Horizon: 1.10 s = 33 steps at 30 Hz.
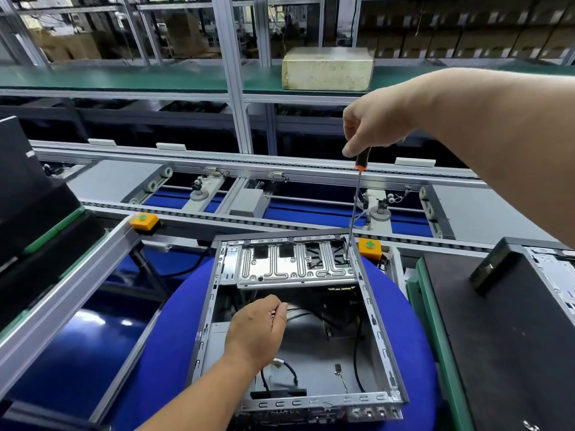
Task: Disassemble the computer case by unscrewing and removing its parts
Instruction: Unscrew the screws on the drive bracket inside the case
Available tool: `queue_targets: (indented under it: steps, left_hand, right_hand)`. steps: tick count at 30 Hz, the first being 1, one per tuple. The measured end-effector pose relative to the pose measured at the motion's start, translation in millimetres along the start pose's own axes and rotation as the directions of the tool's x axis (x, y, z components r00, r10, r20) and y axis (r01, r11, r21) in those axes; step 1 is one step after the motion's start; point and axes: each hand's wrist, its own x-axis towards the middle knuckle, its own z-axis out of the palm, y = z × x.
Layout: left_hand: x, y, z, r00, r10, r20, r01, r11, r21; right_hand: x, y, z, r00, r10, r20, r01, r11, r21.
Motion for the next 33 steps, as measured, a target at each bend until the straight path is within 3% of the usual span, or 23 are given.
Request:
queue_targets:
  steps: [4,8,13,18,21,26,31,33]
  left_hand:
    - [0.4,-0.5,0.1,1.000,0.009,0.003,-0.009,1.000,0.009]
    - [0.7,-1.4,0.7,1.000,0.007,0.001,-0.007,1.000,-0.004]
    - [0.3,-1.7,0.5,1.000,0.012,0.002,-0.012,1.000,0.002]
    - [0.7,-1.8,0.6,1.000,0.013,0.004,-0.013,1.000,-0.002]
    - [0.4,-1.1,0.6,1.000,0.014,0.004,-0.014,1.000,-0.001]
    - [0.0,-1.3,0.4,1.000,0.013,0.003,-0.013,1.000,0.007]
    - [0.1,0.3,0.2,1.000,0.015,-0.005,-0.015,1.000,0.015]
    - [-0.1,0.6,0.2,1.000,0.012,-0.003,-0.011,1.000,0.019]
  right_hand:
    - [-1.6,-4.4,1.3,0.994,0.100,-0.032,-0.104,0.974,-0.200]
    - [-3.5,-6.3,3.4,0.995,0.007,-0.097,-0.037,0.949,-0.312]
    - [-3.2,-0.7,-1.7,0.993,-0.109,-0.047,0.106,0.992,-0.069]
    - [-7.3,0.4,-5.4,0.993,-0.120,0.006,0.119,0.991,0.068]
    - [-9.2,-2.9,-5.1,0.997,-0.072,0.025,0.072,0.997,0.020]
    - [-7.4,-3.6,1.9,0.996,0.076,-0.047,-0.086,0.963,-0.255]
    - [-6.6,1.7,7.2,0.991,-0.008,-0.134,-0.034,0.950,-0.310]
    - [-4.0,6.0,6.7,0.991,-0.051,-0.126,0.023,0.976,-0.217]
